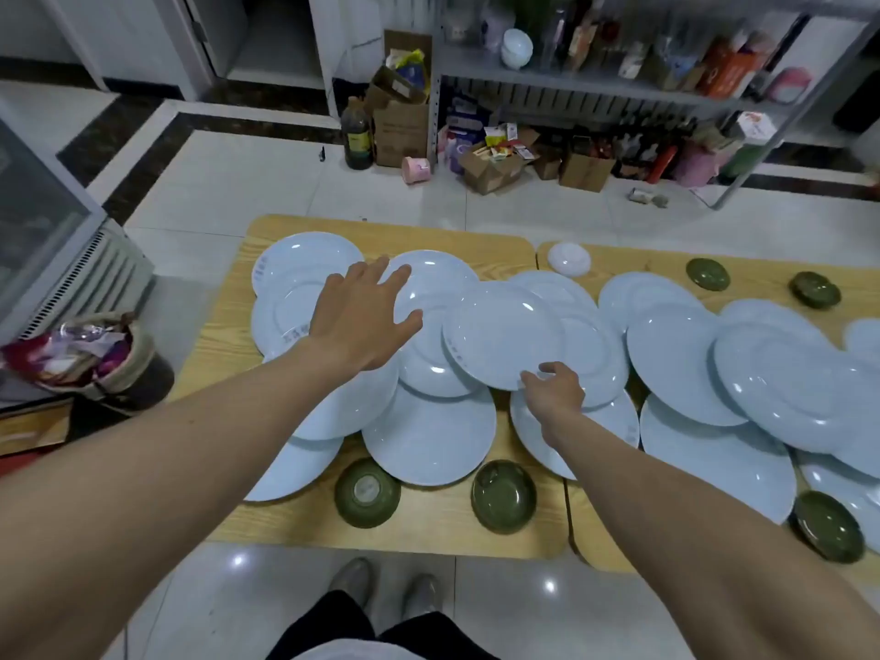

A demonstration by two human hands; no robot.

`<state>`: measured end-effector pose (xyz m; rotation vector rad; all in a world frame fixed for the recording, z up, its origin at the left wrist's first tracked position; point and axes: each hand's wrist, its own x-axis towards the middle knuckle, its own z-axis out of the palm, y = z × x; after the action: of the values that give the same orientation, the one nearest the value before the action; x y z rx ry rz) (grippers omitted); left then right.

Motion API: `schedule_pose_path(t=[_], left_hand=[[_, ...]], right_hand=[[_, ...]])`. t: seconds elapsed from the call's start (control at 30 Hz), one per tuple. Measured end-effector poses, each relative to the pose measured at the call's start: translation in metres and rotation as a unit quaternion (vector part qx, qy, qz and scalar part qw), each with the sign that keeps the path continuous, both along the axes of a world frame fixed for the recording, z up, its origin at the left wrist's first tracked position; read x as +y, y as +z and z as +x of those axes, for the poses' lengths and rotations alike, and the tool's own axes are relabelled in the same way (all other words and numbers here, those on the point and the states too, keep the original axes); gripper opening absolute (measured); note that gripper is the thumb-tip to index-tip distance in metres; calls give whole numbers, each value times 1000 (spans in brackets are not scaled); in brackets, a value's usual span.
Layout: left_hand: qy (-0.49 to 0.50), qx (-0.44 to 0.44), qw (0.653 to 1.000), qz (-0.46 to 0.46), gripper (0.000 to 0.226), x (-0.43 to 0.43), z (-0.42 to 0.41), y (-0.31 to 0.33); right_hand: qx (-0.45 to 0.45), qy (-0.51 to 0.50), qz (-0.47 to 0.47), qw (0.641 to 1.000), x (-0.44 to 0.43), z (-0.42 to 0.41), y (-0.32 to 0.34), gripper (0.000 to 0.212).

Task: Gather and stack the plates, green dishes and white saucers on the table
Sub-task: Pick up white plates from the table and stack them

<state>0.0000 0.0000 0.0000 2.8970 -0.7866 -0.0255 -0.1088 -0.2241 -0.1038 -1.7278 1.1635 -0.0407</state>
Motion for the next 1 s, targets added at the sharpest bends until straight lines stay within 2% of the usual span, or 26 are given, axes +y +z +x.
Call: schedule_pose_path(t=[0.3,0.5,0.6,0.8,1.0], left_hand=[[5,2,1000,25,65,-6,3,-10],[12,-7,1000,28,63,1,-1,-6],[13,-11,999,31,63,7,-3,0],[14,-14,1000,23,64,24,-7,13],[-7,-57,998,-1,63,44,-3,41]], right_hand=[[-38,-108,114,987,-7,8,-10,40],[-92,-194,184,959,-5,12,1,39],[-117,-215,182,952,-3,10,5,37],[-169,-192,156,954,14,12,34,41],[-232,-179,134,947,43,21,71,46]])
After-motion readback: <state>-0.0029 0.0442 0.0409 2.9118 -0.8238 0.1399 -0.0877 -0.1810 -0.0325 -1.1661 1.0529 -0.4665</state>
